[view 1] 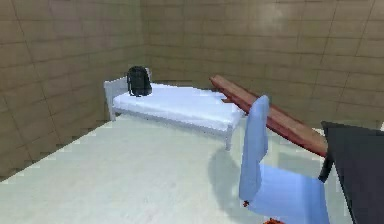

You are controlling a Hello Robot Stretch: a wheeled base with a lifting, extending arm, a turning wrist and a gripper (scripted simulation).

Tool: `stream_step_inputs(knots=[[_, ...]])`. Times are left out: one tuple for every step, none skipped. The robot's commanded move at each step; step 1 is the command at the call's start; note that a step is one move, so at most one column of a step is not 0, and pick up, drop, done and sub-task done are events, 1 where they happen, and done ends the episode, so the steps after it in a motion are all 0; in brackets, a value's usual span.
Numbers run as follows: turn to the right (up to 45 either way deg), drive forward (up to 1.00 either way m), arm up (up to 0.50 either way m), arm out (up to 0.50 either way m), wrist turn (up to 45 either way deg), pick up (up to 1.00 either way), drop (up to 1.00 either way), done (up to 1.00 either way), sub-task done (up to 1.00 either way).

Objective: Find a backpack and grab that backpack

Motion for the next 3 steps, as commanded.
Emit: stream_step_inputs(knots=[[0.0,0.90,0.00,0.00,0.0,0.00,0.00,0.00,0.00],[24.0,0.00,0.00,0.00,0.0,0.00,0.00,0.00,0.00],[0.0,0.60,0.00,0.00,0.0,0.00,0.00,0.00,0.00]])
